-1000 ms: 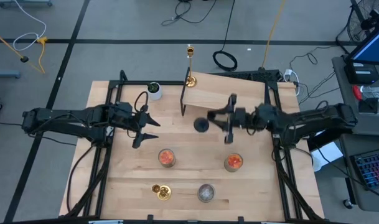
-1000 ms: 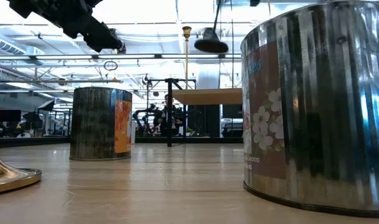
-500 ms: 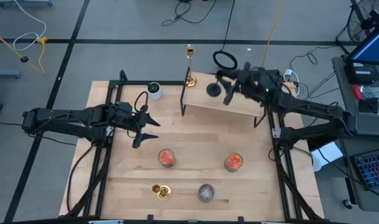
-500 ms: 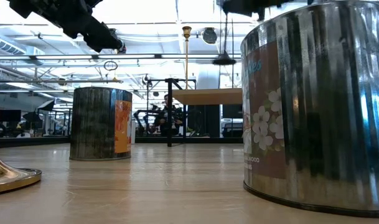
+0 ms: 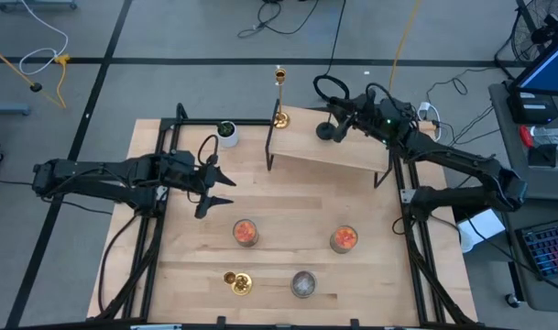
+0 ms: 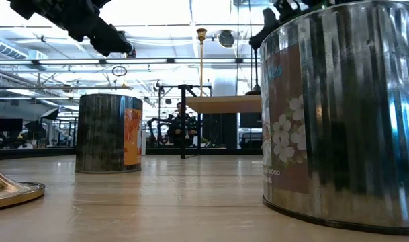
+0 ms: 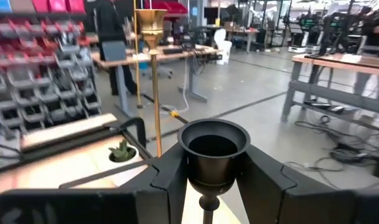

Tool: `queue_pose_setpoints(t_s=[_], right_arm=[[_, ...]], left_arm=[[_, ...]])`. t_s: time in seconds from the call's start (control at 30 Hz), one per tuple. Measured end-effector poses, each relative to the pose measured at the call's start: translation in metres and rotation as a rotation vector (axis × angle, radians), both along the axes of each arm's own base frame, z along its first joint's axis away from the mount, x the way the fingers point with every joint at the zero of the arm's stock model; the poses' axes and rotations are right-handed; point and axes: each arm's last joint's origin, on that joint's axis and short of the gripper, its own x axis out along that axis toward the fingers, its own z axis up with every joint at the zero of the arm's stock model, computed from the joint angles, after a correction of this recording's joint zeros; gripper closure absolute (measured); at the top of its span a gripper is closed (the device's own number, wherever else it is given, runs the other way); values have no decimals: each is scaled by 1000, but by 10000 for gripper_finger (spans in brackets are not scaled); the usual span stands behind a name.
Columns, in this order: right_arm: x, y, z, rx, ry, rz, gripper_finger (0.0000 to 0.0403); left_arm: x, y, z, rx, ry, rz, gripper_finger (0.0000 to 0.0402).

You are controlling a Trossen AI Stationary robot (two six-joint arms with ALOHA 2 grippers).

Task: Pick & Place candle stick holders
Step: Put the black candle holder on the shelf

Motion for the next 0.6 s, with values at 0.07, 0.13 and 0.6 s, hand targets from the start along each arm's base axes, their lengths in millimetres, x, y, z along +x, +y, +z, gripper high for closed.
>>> queue_pose_setpoints(t_s=[0.07,0.13,0.6], right_arm=[[-4,-5,-7,1,-35,-2,287],[-8,-9,-13,-17,-52,-18,287],[-19,-20,-27,6,-53,-22,287]], left_arm=[[0,0,0,-1,-2,1,147],[0,0,0,-1,-2,1,146],[2,0,5,26,-58,-10,146]])
